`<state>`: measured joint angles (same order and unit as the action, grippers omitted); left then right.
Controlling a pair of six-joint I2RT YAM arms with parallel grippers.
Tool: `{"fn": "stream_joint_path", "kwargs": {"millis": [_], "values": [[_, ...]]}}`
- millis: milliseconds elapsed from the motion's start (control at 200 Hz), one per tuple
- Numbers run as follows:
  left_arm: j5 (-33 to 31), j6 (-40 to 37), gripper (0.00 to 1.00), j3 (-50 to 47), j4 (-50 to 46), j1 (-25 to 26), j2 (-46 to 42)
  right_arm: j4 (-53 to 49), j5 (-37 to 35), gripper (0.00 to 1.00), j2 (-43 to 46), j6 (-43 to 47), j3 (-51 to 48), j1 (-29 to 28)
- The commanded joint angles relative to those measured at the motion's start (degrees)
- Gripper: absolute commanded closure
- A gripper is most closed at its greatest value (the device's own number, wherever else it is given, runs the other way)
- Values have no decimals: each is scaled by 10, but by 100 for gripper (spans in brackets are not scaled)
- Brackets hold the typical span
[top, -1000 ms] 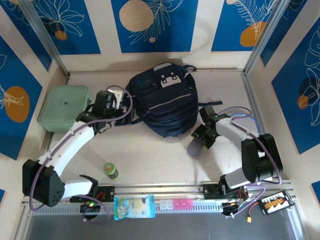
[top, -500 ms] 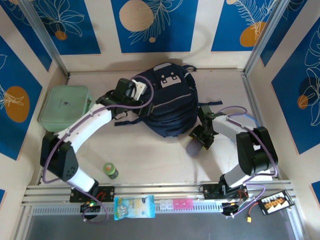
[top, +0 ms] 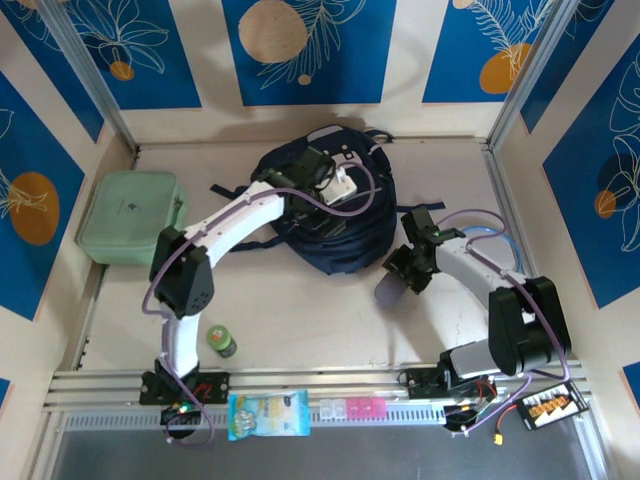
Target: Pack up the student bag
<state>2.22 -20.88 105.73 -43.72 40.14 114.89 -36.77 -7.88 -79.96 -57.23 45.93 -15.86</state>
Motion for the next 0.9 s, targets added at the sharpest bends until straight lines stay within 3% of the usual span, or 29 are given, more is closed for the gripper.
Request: {"fn": "stream_joint_path", "kwargs": {"millis": [0,295,475,565,705,895], "values": [[29,-74,18,64,-84,5,38,2,19,42,17,-3,-18,6],[-17,-78,31,164,-118,8,115,6,31,43,48,0,-31,22],[21,-104,22,171,-143,8,125,10,35,43,60,3,-37,37],[6,-104,21,177,-145,8,134,12,39,44,61,4,-38,39],[-61,-69,46,189,-107,4,138,20,63,46,71,2,-39,45],[8,-16,66,223,-105,-17,118,45,132,46,118,16,-31,74]]}}
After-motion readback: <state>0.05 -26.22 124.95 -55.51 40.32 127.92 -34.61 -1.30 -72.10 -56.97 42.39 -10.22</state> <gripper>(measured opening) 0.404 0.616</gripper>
